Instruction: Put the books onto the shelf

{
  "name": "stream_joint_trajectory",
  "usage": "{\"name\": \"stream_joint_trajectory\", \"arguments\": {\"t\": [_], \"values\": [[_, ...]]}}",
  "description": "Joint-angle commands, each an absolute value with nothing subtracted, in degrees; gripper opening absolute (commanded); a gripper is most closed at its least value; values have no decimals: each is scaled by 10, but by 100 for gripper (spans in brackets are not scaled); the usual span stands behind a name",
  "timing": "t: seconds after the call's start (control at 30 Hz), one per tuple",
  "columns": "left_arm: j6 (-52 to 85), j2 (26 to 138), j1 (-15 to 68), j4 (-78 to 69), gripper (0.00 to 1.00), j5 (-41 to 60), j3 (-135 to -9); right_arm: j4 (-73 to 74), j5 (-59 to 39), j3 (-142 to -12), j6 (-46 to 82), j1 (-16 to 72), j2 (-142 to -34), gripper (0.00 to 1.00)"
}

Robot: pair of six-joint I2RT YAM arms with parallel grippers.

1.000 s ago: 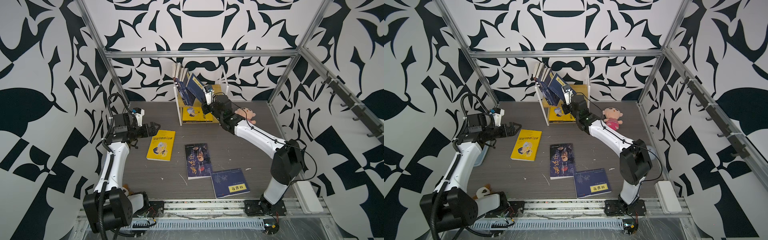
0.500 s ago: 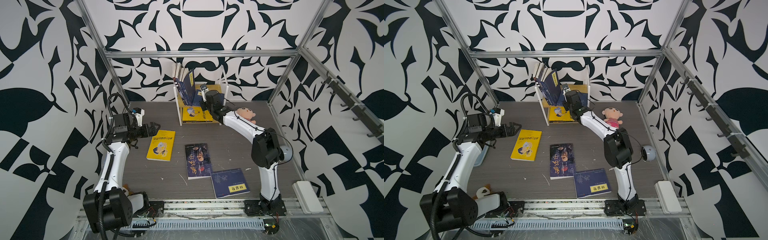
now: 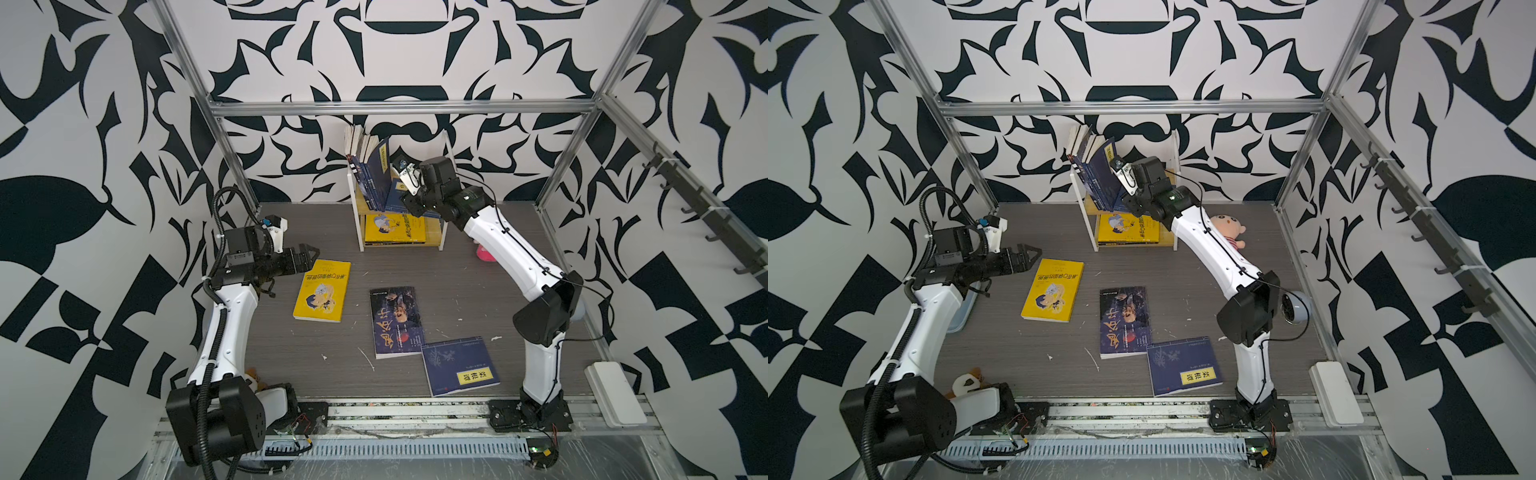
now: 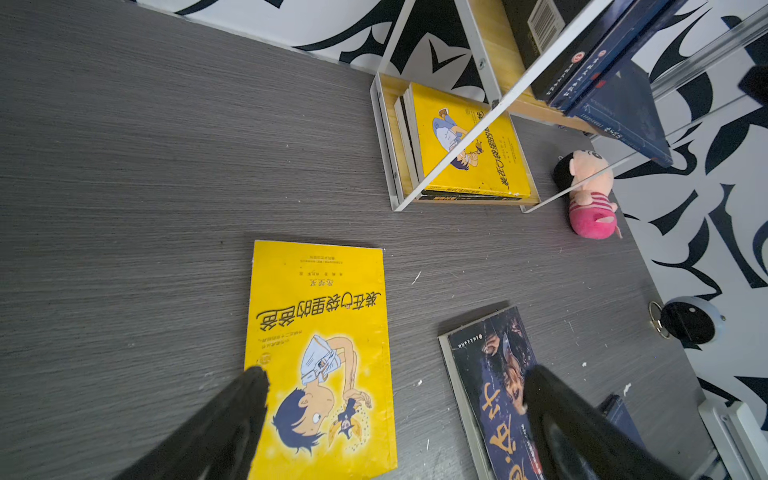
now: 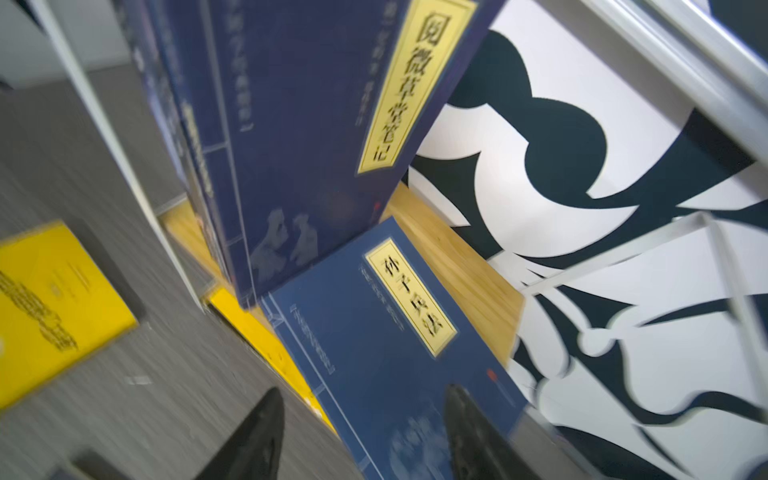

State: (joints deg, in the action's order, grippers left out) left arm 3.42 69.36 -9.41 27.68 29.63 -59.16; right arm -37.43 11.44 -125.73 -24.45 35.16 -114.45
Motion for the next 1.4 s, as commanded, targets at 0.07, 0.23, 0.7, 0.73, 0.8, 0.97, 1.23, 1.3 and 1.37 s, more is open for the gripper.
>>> {"name": "stream_joint_trajectory", "arguments": {"t": [0.07, 0.23, 0.7, 0.73, 0.8, 0.97, 1.23, 1.3, 1.37], "values": [[39, 689, -97, 276, 100, 306, -594, -466, 243, -1252, -382, 384, -1170, 63], [39, 691, -97, 277, 100, 306, -593, -460, 294, -1261, -397, 384, -1196, 61], [36, 692, -97, 273, 100, 305, -591, -470, 292, -1239, -416, 370, -1219, 33], [36, 692, -97, 274, 100, 305, -591, -473, 290, -1239, -415, 370, -1218, 26], [37, 692, -97, 273, 100, 306, -591, -479, 282, -1237, -417, 370, -1212, 19], [36, 693, -97, 271, 100, 306, -590, -473, 275, -1228, -417, 370, -1196, 2], [38, 691, -98, 271, 100, 306, -589, -448, 265, -1232, -405, 367, -1175, 0], [38, 690, -98, 272, 100, 306, -589, -444, 255, -1232, -398, 365, -1168, 0], [38, 689, -99, 272, 99, 306, -589, -448, 248, -1231, -400, 365, -1161, 0]]}}
